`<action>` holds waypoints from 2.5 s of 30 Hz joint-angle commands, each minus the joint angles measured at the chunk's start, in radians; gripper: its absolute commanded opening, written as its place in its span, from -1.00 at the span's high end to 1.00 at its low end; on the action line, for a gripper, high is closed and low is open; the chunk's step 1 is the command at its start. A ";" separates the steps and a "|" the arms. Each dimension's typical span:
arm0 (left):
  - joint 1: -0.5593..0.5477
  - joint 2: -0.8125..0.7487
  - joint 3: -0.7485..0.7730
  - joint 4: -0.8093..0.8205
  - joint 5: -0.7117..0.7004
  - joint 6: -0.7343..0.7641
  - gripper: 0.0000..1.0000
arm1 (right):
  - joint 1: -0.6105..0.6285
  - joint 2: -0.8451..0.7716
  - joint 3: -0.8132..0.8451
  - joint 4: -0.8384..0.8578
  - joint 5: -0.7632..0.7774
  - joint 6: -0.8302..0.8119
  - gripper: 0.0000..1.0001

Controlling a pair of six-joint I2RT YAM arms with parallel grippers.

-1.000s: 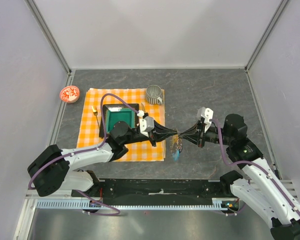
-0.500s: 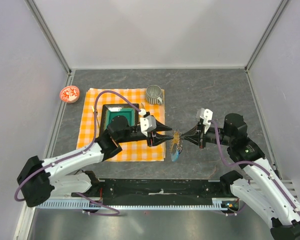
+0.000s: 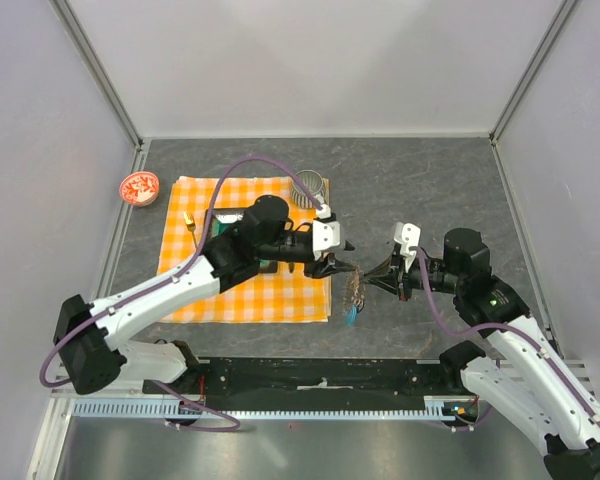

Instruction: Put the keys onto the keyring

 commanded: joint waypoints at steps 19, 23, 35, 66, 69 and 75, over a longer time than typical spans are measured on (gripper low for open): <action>-0.002 0.187 0.184 -0.212 0.265 0.123 0.46 | 0.025 -0.002 0.051 0.030 0.010 -0.044 1.00; -0.005 0.201 0.200 -0.232 0.267 0.124 0.70 | 0.027 0.002 0.051 0.030 0.011 -0.044 1.00; -0.008 0.172 0.129 -0.151 0.190 0.074 0.97 | 0.027 -0.012 0.034 0.037 0.073 0.011 0.93; -0.005 0.043 -0.108 0.275 0.155 -0.049 0.96 | 0.027 0.014 -0.014 0.022 0.054 0.045 0.59; -0.005 0.040 -0.109 0.289 0.156 -0.055 0.96 | 0.027 0.008 -0.014 0.022 0.059 0.045 0.75; -0.005 0.034 -0.120 0.327 0.155 -0.070 0.96 | 0.027 0.000 -0.014 0.022 0.077 0.048 1.00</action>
